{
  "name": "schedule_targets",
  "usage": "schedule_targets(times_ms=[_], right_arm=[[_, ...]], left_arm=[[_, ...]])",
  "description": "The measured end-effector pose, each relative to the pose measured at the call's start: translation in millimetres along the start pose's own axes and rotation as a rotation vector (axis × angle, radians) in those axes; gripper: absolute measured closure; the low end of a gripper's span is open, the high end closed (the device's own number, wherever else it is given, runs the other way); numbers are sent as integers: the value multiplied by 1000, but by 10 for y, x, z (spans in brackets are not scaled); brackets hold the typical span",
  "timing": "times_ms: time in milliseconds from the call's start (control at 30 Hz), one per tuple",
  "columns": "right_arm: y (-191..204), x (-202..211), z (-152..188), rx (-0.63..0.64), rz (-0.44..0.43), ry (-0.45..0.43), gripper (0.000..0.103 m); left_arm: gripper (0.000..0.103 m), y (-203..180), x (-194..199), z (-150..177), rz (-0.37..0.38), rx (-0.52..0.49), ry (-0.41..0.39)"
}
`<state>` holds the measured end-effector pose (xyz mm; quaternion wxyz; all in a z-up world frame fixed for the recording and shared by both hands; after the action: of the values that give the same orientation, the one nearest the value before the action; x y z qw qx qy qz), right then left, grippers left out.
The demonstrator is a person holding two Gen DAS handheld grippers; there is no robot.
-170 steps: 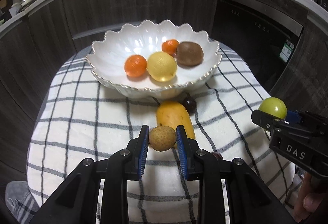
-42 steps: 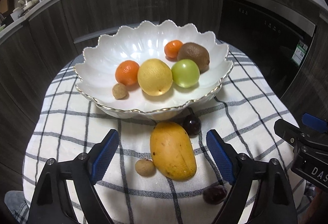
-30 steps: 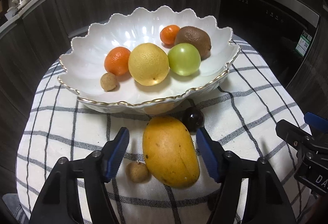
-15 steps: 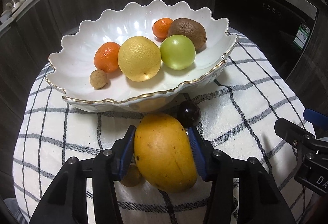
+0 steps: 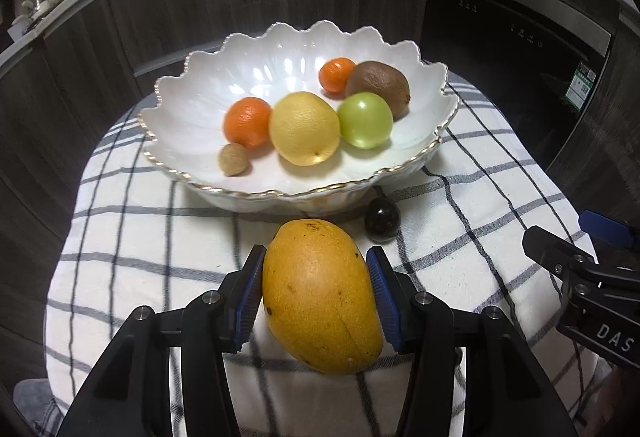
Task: Organize fruits
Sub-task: 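Grasp the yellow mango with the left tool and lift it, then grasp the dark plum with the right tool while the left tool holds the mango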
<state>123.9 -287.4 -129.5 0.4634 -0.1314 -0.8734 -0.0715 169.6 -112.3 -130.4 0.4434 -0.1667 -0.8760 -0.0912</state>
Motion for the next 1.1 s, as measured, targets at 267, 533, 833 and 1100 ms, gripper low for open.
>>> schedule_targets(times_ms=[267, 533, 833, 1100], right_arm=[[263, 129, 41, 55, -28, -18, 23], [608, 170, 184, 122, -61, -5, 23], [916, 111, 413, 203, -96, 35, 34], [924, -21, 496, 201, -100, 80, 49]], left_arm=[[53, 259, 199, 89, -20, 42, -20], [53, 553, 407, 289, -51, 72, -35], [53, 718, 452, 416, -57, 105, -30], [53, 707, 467, 418, -51, 102, -37]])
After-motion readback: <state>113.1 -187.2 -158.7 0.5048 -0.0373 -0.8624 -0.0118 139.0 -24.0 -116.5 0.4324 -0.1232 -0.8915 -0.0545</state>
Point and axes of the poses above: each gripper's, at about its wrist camera, not at the fingertips, and x roughly against the way its jaws point, y to its left, z to its underside, the point moved 1 cm from there along -x, roughly the way its jaws point, and after that the axes turned 1 degree about y, right-handed, at the moved point
